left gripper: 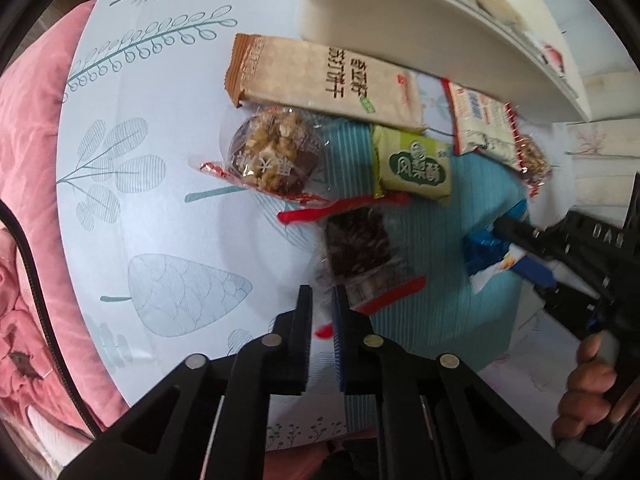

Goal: Organize snacks
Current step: 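Grasp the dark red jerky packet with the left tool while the right tool grasps the blue candy, then carry the jerky packet into the tray with the left tool while the right tool carries the blue candy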

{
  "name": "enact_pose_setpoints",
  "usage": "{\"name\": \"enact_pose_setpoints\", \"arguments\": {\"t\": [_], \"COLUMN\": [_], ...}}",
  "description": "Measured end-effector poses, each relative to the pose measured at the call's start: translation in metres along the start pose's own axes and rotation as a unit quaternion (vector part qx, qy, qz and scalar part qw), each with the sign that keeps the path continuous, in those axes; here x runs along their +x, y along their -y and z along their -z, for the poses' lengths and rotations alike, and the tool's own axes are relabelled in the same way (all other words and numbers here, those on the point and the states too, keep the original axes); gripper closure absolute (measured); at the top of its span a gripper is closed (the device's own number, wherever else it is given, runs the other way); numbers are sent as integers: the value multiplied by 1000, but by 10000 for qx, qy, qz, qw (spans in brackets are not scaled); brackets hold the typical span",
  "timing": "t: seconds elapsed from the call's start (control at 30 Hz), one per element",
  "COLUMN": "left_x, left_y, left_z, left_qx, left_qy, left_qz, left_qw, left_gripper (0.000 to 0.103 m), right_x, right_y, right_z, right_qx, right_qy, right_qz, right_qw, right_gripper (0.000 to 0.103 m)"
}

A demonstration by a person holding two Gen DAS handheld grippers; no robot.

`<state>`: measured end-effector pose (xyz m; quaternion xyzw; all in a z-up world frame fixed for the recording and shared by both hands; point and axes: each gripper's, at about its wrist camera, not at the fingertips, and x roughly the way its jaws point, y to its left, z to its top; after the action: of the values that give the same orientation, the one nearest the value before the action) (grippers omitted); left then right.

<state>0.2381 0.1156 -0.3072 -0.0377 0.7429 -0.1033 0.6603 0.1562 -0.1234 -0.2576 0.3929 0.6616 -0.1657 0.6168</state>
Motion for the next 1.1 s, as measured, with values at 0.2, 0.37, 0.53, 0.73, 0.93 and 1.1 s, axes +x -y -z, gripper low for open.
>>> {"name": "enact_pose_setpoints", "arguments": {"t": [0.2,0.37,0.53,0.73,0.93,1.1], "left_x": [-2,7,19,30,38,44], "left_y": [0,8,15,23,38,43], "left_z": [-1,-9,-20,-39,-45,-32], "left_qx": [102,61,-194,-654,-1108,-1454], "left_qy": [38,49,-87,-136,-115,-5], "left_qz": [72,-22,-217,-365,-538,-571], "left_qw": [9999,10000,9995,9971,9923,9877], "left_gripper": [72,49,40,40,40,40], "right_x": [-7,-8,-13,-15,-28,-32], "right_y": [2,3,1,-2,-2,-6], "right_z": [16,30,22,2,-17,-25], "right_qx": [-217,-344,-545,-976,-1449,-1787], "right_qy": [202,286,274,167,60,-233], "right_qz": [42,47,19,19,-107,-254], "right_qw": [9996,9990,9981,9951,9894,9833], "right_gripper": [71,71,71,71,71,71]}}
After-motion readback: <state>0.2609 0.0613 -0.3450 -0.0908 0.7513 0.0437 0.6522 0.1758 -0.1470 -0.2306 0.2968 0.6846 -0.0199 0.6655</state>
